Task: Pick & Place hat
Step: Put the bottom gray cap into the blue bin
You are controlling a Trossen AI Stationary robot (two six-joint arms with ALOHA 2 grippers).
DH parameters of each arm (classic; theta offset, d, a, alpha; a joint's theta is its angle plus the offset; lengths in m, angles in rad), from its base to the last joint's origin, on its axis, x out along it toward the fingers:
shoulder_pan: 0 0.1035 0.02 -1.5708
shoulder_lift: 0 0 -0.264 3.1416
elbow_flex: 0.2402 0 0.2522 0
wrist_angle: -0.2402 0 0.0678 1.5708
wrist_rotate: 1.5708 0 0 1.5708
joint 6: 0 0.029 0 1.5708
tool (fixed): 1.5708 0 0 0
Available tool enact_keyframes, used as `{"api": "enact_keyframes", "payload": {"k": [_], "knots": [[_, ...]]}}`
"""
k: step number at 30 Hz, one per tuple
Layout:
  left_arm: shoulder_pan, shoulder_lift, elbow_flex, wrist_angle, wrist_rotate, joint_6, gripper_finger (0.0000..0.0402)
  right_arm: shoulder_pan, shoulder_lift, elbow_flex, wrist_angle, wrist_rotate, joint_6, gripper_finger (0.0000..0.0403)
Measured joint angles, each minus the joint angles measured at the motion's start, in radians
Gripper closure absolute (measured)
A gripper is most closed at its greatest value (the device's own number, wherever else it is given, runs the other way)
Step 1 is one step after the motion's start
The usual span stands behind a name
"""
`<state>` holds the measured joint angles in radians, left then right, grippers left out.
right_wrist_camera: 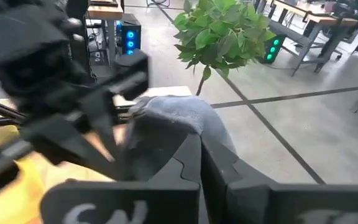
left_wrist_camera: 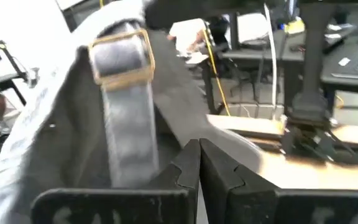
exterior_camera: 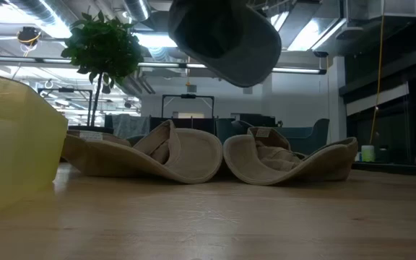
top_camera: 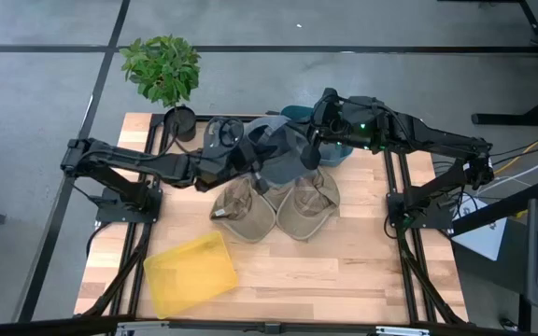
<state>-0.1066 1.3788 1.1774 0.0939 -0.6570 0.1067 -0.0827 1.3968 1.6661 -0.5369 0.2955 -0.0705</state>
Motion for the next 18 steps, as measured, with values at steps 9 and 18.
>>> {"api": "enact_keyframes", "payload": {"k": [9,18], "knots": [[-0.134,-0.104,0.000,-0.147,-0.186,-0.010,0.0399,0.000,0.000,0.000,-0.027,-0.001,-0.128,0.0402],[-0.235,-0.280,0.000,-0.298,-0.186,-0.044,0.0383,0.000,-0.025,0.001,-0.030,-0.206,-0.286,0.0402]]}}
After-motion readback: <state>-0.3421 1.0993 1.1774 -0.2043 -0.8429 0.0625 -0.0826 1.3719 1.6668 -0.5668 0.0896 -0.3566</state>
